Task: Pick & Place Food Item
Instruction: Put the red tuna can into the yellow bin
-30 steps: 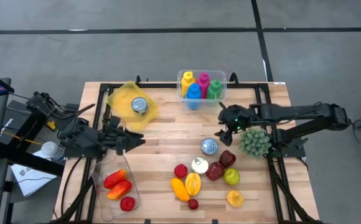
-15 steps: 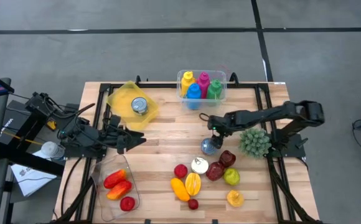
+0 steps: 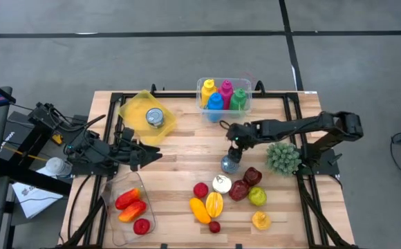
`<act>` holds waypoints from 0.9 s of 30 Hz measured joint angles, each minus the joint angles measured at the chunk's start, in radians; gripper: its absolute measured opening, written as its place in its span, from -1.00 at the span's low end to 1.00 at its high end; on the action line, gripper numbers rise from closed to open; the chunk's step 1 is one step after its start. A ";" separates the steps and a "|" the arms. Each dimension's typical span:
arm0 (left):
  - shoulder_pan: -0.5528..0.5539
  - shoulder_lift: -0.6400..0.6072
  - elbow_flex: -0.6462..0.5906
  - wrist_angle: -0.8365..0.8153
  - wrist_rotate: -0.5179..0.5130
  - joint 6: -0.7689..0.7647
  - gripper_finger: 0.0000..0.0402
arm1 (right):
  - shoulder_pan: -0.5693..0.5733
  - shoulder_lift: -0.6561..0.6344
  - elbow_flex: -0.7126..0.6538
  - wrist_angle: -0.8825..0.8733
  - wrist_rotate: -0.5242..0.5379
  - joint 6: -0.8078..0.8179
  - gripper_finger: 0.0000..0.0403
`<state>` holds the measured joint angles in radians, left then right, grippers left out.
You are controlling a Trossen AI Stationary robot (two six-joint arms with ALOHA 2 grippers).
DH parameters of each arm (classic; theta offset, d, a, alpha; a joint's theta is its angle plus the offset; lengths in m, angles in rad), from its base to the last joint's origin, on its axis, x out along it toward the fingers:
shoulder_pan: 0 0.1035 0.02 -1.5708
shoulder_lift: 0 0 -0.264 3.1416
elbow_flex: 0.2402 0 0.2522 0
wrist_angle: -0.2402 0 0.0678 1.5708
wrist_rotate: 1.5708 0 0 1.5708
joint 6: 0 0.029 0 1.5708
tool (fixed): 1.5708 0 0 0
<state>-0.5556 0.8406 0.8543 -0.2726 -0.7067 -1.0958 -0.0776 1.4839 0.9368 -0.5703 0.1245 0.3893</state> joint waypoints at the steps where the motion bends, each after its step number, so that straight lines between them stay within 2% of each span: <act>1: 0.000 0.000 0.000 0.000 0.000 0.002 0.54 | 0.000 -0.004 0.004 -0.003 0.001 0.000 0.40; 6: 0.000 0.000 0.000 0.000 0.000 0.021 0.54 | 0.000 0.012 0.009 -0.017 -0.001 0.000 0.40; 13: 0.000 0.000 0.000 0.001 0.000 0.022 0.54 | 0.026 0.156 0.008 -0.024 -0.053 -0.024 0.40; 18: 0.000 0.000 0.000 0.000 0.000 0.022 0.54 | 0.032 0.199 0.013 -0.024 -0.069 -0.023 0.33; 21: 0.000 0.000 0.000 0.000 0.000 0.022 0.54 | 0.032 0.193 0.012 -0.015 -0.096 -0.023 0.06; 27: 0.000 0.000 0.000 -0.013 -0.002 0.022 0.54 | 0.006 0.201 0.010 -0.016 -0.193 -0.064 -0.85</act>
<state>-0.5556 0.8406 0.8543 -0.2852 -0.7082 -1.0735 -0.0717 1.6852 0.9473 -0.5867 -0.0681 0.3257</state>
